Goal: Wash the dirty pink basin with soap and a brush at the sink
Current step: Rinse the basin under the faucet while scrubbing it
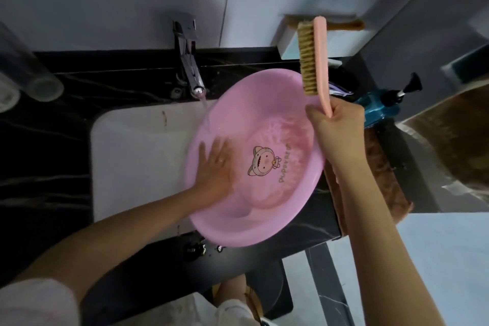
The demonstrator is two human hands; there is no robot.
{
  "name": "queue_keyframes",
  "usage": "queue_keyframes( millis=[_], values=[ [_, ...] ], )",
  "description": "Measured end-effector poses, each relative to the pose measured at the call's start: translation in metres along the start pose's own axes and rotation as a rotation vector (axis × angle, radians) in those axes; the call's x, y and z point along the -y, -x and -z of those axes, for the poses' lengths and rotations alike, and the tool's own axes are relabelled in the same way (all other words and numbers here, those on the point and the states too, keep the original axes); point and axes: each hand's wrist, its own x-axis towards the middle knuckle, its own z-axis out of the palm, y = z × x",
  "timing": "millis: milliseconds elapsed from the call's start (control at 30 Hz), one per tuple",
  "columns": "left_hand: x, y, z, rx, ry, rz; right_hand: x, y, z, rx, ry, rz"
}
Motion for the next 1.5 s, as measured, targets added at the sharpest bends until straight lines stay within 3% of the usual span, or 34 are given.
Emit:
queue_keyframes(
  millis=[67, 167, 233, 367, 467, 533, 600, 700, 800, 933, 1000, 1067, 1267, 1367, 1433, 1500],
  values=[
    [0.004, 0.013, -0.003, 0.077, 0.037, -0.102, 0.002, 0.001, 0.001, 0.003, 0.001, 0.010],
    [0.038, -0.019, 0.014, -0.108, -0.046, -0.218, 0.005, 0.002, 0.000, 0.003, -0.009, 0.021],
    [0.050, -0.036, 0.026, -0.161, -0.090, -0.118, 0.007, 0.004, 0.001, 0.000, 0.003, 0.032],
    [0.030, -0.013, 0.013, -0.065, 0.042, -0.026, 0.009, 0.008, 0.000, -0.023, 0.015, 0.045],
    [0.000, 0.028, 0.004, 0.248, 0.141, -0.082, 0.009, 0.009, -0.002, -0.043, 0.035, 0.064],
    [-0.007, 0.042, 0.002, 0.368, 0.208, -0.127, 0.010, 0.010, -0.003, -0.044, 0.063, 0.075],
    [0.003, 0.033, 0.001, 0.297, 0.203, -0.121, 0.009, 0.011, -0.004, -0.039, 0.086, 0.085],
    [0.031, -0.008, 0.004, -0.017, 0.115, -0.100, 0.008, 0.014, -0.004, -0.042, 0.118, 0.094],
    [0.048, -0.029, 0.023, -0.116, 0.044, -0.061, 0.006, 0.017, -0.004, -0.058, 0.143, 0.104],
    [0.019, 0.008, 0.002, 0.015, 0.069, -0.043, 0.001, 0.019, -0.004, -0.084, 0.136, 0.089],
    [0.006, 0.039, 0.001, 0.178, 0.175, -0.097, 0.000, 0.020, -0.005, -0.078, 0.106, 0.103],
    [0.006, 0.059, 0.005, 0.233, 0.344, -0.003, 0.000, 0.023, -0.005, -0.049, 0.085, 0.132],
    [0.019, 0.053, 0.030, -0.070, 0.789, 0.550, -0.008, 0.045, -0.006, -0.029, 0.054, 0.196],
    [0.039, 0.038, 0.029, -0.078, 1.007, 0.772, -0.017, 0.054, 0.000, -0.063, 0.120, 0.184],
    [0.052, 0.029, 0.014, -0.006, 1.216, 0.719, -0.022, 0.058, 0.005, -0.052, 0.123, 0.162],
    [0.056, 0.022, 0.003, -0.040, 1.269, 0.637, -0.025, 0.060, 0.009, -0.024, 0.116, 0.153]
  ],
)
